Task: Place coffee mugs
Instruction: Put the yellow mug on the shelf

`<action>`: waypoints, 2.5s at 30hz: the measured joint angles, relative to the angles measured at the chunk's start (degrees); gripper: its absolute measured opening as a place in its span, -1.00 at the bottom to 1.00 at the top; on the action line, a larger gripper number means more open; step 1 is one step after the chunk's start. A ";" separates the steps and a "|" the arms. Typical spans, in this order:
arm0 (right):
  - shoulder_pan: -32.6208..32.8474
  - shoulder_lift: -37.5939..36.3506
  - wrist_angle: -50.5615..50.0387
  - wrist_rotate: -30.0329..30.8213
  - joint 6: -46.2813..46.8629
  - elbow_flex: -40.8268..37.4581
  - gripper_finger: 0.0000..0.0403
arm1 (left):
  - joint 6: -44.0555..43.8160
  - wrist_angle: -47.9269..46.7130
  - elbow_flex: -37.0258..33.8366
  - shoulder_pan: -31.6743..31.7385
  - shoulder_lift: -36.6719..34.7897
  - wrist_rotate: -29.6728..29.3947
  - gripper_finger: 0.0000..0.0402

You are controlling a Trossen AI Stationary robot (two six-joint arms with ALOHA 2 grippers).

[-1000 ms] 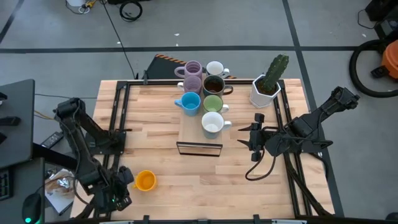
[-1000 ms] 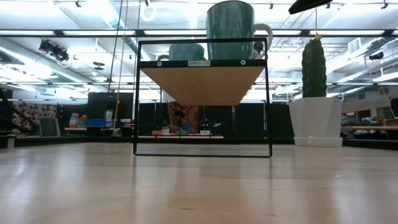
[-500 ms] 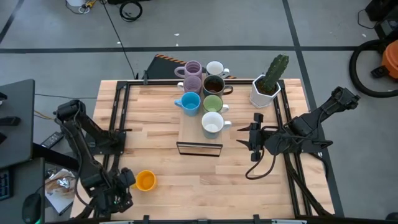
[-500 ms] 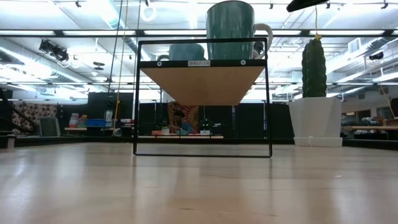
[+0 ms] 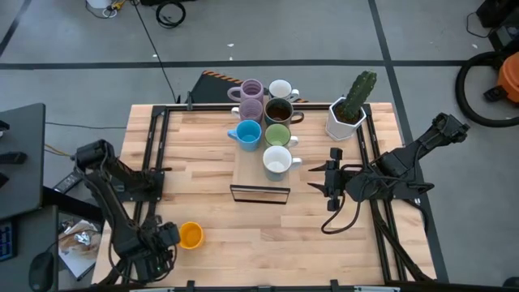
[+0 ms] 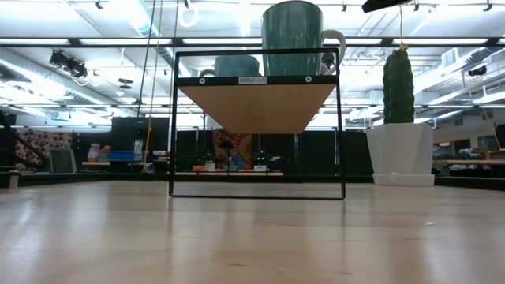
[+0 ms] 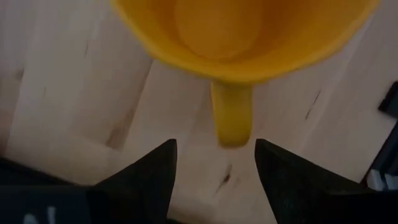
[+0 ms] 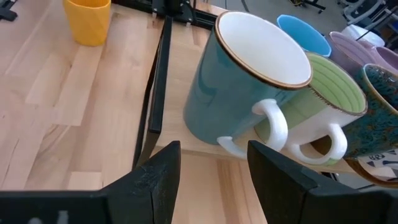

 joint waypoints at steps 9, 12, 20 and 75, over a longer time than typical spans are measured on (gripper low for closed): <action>0.00 -0.02 0.73 0.02 -0.55 0.00 -0.05 | 0.25 2.63 0.00 2.11 0.40 -2.60 0.11; 0.00 0.00 1.32 0.00 -1.20 0.00 -0.05 | 1.48 2.63 0.00 3.47 0.40 -3.16 0.11; 0.00 -0.02 1.43 0.02 -1.31 0.00 -0.05 | 5.68 2.70 0.00 7.27 0.40 -2.99 -0.02; 6.84 0.00 -4.72 -5.24 27.71 0.01 -0.05 | 54.34 -14.72 -0.04 33.52 -23.34 -4.77 -0.72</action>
